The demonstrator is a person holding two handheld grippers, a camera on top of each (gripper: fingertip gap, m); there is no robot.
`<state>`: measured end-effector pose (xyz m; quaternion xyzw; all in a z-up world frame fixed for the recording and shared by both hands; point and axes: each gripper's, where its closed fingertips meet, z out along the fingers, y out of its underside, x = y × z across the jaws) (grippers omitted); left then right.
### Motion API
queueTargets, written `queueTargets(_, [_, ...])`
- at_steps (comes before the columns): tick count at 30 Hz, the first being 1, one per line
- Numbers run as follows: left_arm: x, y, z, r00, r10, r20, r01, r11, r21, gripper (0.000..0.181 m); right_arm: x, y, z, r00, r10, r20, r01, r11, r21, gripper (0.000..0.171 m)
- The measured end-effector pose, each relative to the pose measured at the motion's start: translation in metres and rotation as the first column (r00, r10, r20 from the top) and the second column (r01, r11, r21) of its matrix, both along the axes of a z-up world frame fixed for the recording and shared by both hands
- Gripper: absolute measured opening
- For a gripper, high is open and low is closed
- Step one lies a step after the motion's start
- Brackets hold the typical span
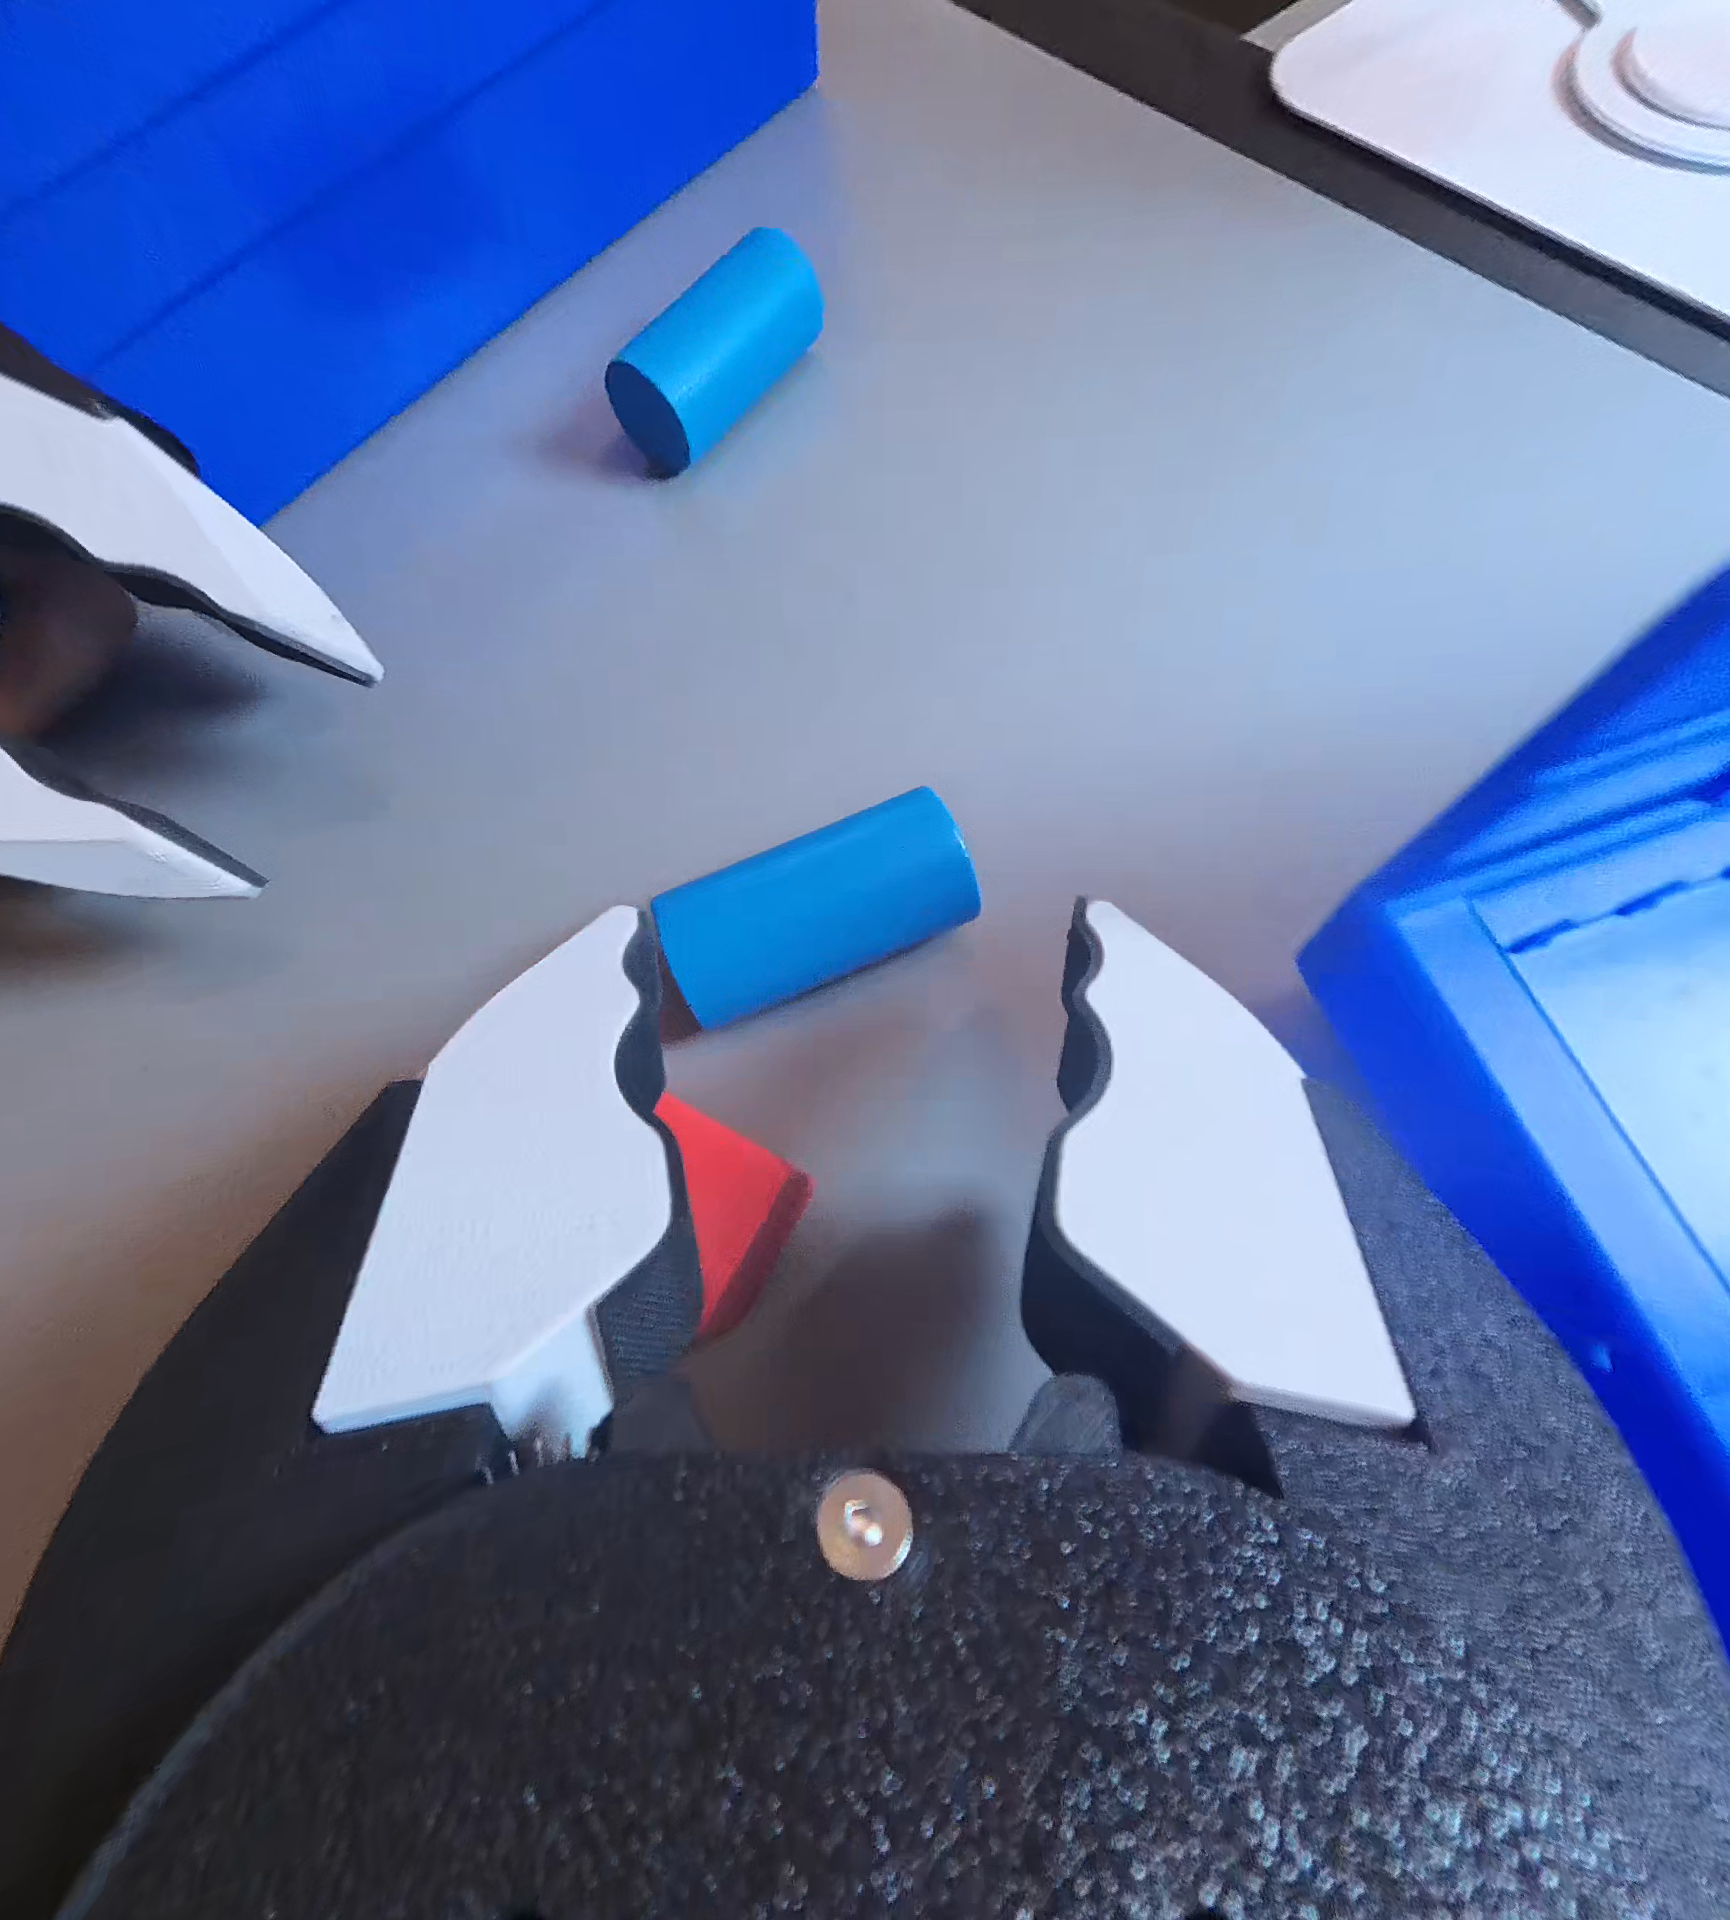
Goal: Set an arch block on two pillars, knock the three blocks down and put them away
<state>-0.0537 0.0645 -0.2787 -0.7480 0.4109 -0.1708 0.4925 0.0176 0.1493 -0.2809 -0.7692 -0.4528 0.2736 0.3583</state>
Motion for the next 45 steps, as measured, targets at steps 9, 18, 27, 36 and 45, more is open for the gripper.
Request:
queueTargets(9, [0.0,0.001,0.001,1.0,-0.001,0.014,0.001,1.0,-0.005,0.044,-0.021,-0.006,-0.021,0.949,0.213,0.234,-0.208,0.977,-0.043,0.077])
queueTargets(18, [0.002,-0.003,-0.001,1.0,-0.023,-0.016,0.023,1.0,0.012,0.043,-0.03,0.005,0.037,0.987,0.143,0.074,-0.155,0.968,0.198,0.069])
queueTargets(27, [0.003,-0.003,-0.001,0.999,-0.027,-0.026,0.027,0.999,0.022,0.042,0.079,0.09,0.091,0.905,-0.332,-0.266,0.38,0.912,0.156,0.069])
queueTargets(36, [0.003,-0.004,-0.002,0.999,-0.034,-0.034,0.035,0.999,0.021,0.042,0.097,0.116,0.073,0.885,-0.4,-0.24,0.446,0.875,0.187,0.069])
queueTargets(45, [0.003,-0.004,-0.003,0.998,-0.035,-0.043,0.036,0.999,0.026,0.042,0.102,0.129,0.089,0.858,-0.41,-0.311,0.489,0.838,0.244,0.069])
